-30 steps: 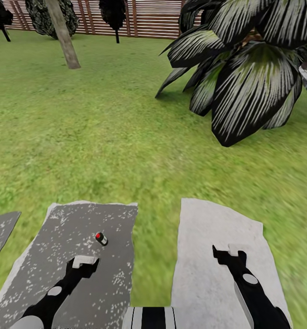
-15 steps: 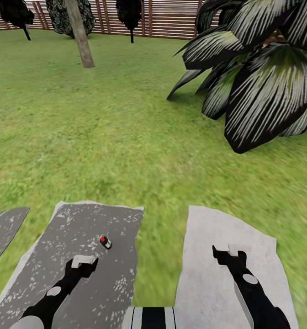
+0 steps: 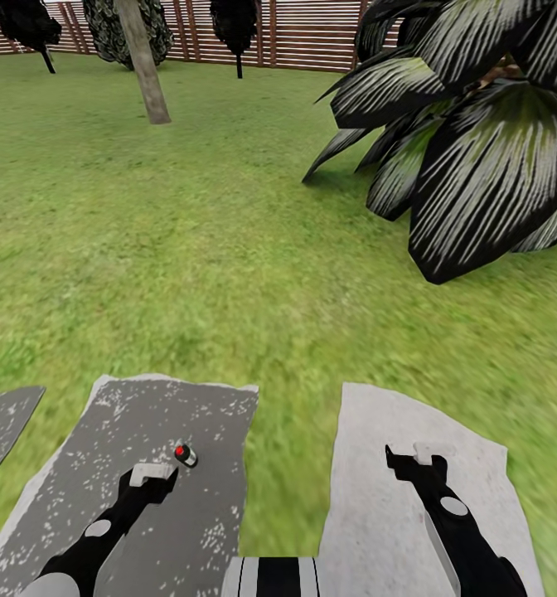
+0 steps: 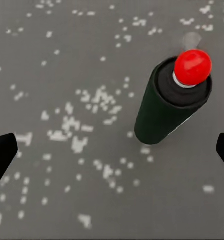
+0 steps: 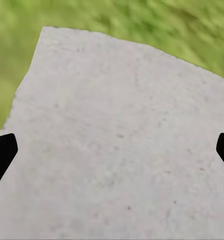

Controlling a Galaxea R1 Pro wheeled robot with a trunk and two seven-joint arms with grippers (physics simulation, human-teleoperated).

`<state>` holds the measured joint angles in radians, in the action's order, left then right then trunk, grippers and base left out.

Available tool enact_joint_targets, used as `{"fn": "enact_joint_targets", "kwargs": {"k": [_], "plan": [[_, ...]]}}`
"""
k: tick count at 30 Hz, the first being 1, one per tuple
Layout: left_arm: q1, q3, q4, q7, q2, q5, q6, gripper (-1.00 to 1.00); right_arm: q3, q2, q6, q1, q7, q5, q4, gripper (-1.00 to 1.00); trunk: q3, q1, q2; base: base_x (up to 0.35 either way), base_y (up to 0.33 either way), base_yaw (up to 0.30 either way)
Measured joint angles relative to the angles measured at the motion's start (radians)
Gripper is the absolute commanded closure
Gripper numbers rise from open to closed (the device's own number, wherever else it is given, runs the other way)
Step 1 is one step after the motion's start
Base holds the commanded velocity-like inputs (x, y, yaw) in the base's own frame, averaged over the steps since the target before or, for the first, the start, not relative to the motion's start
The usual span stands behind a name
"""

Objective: Pick up the pesticide atomizer in the garden and spray insectifuge to fully cover both potted plants in the garden.

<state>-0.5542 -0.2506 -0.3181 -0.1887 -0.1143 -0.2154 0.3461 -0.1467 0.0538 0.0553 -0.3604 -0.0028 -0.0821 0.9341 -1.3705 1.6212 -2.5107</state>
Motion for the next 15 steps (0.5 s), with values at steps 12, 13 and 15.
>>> {"fn": "enact_joint_targets", "kwargs": {"k": [12, 13, 15], "plan": [[0.000, 0.001, 0.000, 0.000, 0.000, -0.001, 0.000, -1.00, 0.000, 0.000, 0.000, 0.000, 0.000, 0.000, -0.001, -1.00, 0.000, 0.000, 0.000, 0.089, -0.091, 0.000], [0.000, 0.001, 0.000, 0.000, 0.000, -0.001, 0.000, -1.00, 0.000, 0.000, 0.000, 0.000, 0.000, 0.000, -0.001, -1.00, 0.000, 0.000, 0.000, 0.027, -0.031, 0.000], [0.000, 0.000, 0.000, 0.000, 0.000, -0.001, 0.000, -1.00, 0.000, 0.000, 0.000, 0.000, 0.000, 0.000, -0.001, -1.00, 0.000, 0.000, 0.000, 0.015, -0.018, 0.000]]}}
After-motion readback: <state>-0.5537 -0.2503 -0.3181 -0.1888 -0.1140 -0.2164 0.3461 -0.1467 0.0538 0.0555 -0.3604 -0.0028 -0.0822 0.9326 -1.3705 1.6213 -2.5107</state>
